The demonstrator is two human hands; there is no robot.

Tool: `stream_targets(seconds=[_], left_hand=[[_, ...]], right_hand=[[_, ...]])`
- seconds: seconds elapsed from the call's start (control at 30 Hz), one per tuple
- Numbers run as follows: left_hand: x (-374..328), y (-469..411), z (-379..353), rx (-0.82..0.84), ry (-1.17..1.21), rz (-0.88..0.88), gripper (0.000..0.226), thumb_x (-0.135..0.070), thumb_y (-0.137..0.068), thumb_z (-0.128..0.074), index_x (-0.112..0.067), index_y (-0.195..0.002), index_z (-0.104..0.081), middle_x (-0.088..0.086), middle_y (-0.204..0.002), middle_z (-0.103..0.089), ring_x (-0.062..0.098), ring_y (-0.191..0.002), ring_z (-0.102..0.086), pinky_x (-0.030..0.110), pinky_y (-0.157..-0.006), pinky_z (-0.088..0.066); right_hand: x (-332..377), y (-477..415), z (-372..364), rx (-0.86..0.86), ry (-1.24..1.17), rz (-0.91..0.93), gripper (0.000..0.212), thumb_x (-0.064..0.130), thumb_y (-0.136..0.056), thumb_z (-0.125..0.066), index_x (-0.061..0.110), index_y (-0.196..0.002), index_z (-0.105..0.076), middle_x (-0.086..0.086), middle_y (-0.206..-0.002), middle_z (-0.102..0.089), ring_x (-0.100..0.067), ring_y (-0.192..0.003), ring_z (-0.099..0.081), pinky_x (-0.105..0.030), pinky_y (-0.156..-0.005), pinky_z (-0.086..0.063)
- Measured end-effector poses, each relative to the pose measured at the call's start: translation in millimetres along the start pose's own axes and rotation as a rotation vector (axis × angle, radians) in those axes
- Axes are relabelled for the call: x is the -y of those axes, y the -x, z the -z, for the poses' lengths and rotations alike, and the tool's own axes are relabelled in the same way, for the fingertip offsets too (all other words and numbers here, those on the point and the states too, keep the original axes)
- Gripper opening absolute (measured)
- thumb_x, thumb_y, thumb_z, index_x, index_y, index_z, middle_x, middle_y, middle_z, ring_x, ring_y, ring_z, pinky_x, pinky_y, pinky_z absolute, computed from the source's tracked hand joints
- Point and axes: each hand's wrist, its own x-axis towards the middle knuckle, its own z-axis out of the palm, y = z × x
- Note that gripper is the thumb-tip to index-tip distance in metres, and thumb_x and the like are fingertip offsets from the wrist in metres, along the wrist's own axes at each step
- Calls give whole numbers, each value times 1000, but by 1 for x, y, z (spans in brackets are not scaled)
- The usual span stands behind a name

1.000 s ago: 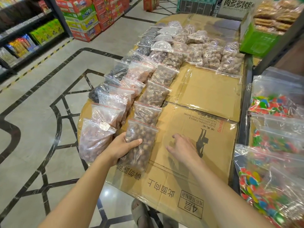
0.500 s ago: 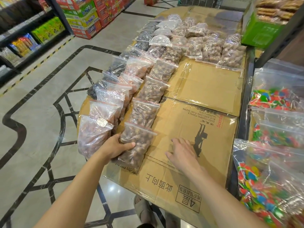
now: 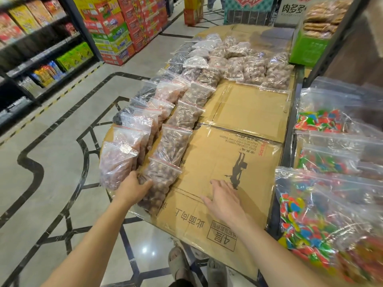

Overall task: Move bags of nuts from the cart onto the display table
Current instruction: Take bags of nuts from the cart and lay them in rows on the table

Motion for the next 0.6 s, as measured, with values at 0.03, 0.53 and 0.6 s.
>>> stream_targets(seconds=[0.03, 0.53, 0.6], left_hand=[[-2, 7, -1, -10, -33, -22, 70, -51, -98, -67, -8, -150, -46, 12, -138, -65, 29, -114, -65, 39, -88, -53], [-72, 98, -45, 105, -486, -637, 70, -55, -105, -49, -17, -162, -33, 9, -164, -45, 31, -150, -42, 43, -118, -40], [-82, 114, -57, 117, -496, -732, 71, -56, -105, -48, -17, -163, -33, 9, -162, -47, 31, -148, -44, 42, -118, -39]], right_hand=[[0, 5, 3, -4, -7, 0, 74, 49, -104, -61, 13, -163, -34, -4, -158, -46, -28, -151, -36, -46, -126, -32], [-19, 124, 34, -232, 37, -238, 67, 46, -105, -59, 14, -160, -37, -8, -157, -48, -31, -146, -42, -48, -121, -37], [-25, 150, 34, -261, 48, -299, 64, 43, -105, -57, 14, -159, -38, -8, -156, -48, -31, -144, -42, -49, -121, -36]])
